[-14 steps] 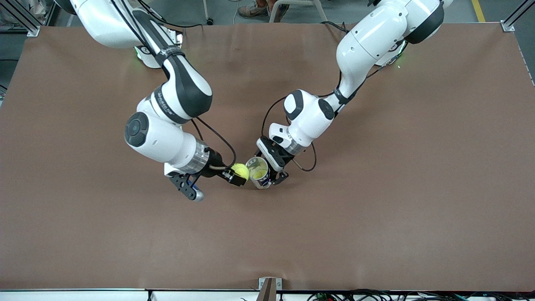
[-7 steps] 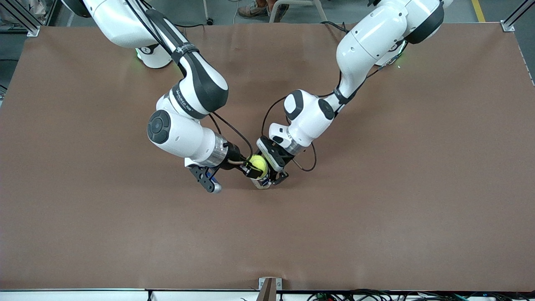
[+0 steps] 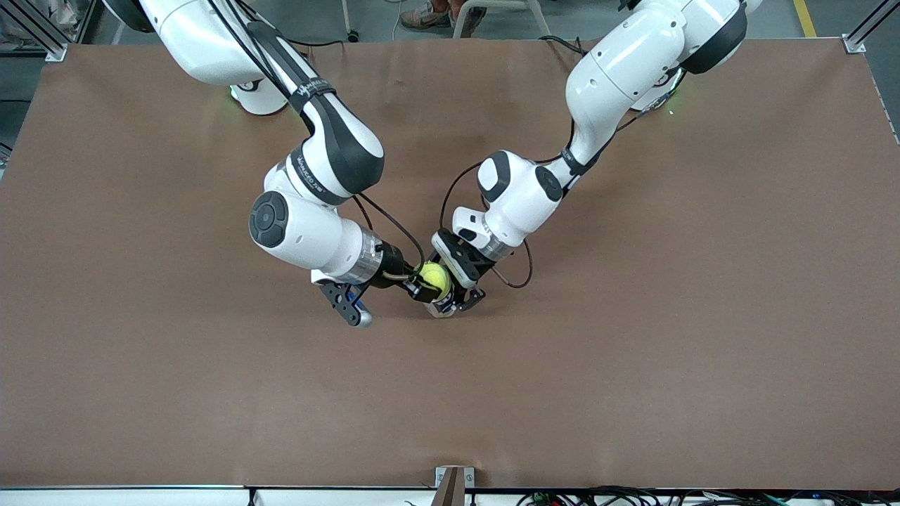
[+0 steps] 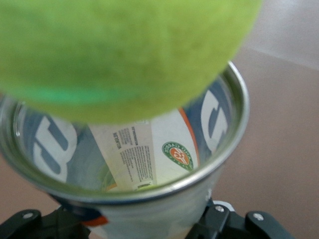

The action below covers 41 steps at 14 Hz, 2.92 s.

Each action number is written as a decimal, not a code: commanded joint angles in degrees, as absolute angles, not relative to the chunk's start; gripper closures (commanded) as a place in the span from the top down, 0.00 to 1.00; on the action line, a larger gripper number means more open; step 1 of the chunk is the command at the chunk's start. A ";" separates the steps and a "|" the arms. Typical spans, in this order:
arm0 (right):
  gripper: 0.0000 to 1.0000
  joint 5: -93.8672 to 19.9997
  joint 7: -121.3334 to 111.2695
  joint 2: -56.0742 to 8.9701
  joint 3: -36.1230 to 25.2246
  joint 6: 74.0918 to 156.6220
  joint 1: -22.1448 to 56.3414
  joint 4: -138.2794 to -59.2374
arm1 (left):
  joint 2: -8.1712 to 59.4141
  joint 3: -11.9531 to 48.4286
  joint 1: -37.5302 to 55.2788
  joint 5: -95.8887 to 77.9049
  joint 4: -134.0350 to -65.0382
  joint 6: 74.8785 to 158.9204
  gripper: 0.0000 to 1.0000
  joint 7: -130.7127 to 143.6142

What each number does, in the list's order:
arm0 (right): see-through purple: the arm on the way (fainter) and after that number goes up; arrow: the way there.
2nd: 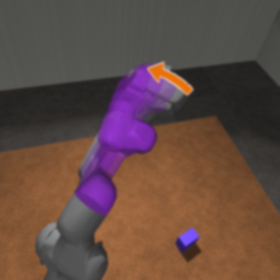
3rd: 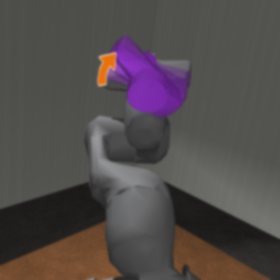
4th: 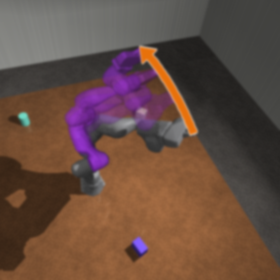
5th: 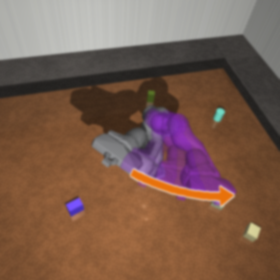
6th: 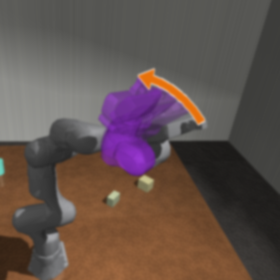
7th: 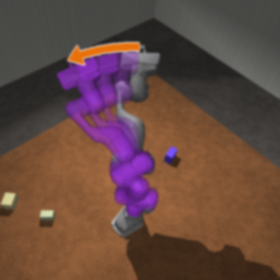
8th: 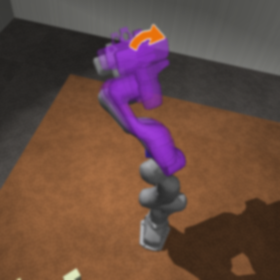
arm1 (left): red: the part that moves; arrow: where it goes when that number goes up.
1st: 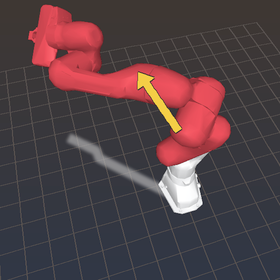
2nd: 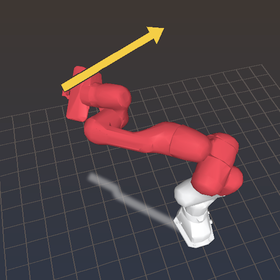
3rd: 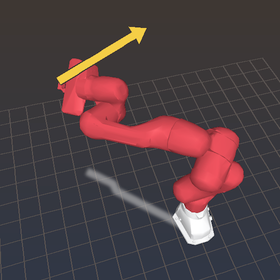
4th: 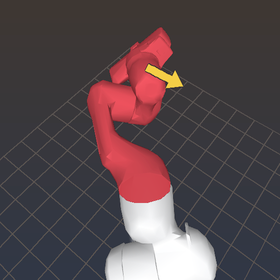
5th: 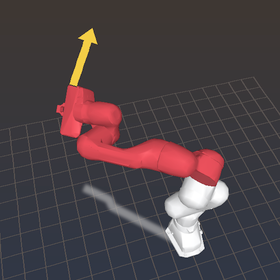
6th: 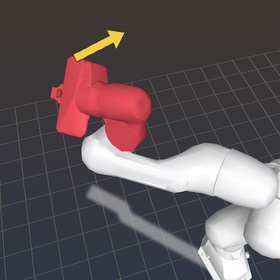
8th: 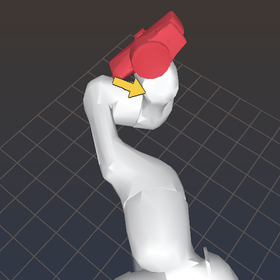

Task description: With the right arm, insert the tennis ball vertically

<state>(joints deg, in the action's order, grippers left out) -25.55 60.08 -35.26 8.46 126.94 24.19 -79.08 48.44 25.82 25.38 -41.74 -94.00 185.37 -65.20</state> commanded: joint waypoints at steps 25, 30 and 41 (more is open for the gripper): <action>1.00 -1.41 0.23 -15.74 7.29 85.52 -10.53 -77.61 | 48.96 25.40 23.21 -42.28 -98.17 185.36 1.00 -65.57; 1.00 0.17 -7.91 -8.98 3.11 85.25 -10.66 -76.99 | 46.59 25.40 20.57 -42.45 -100.10 181.51 1.00 -65.30; 1.00 -0.17 -4.57 0.09 -4.57 94.66 -2.99 -86.31 | 38.68 25.05 8.10 -42.45 -110.12 171.31 1.00 -65.04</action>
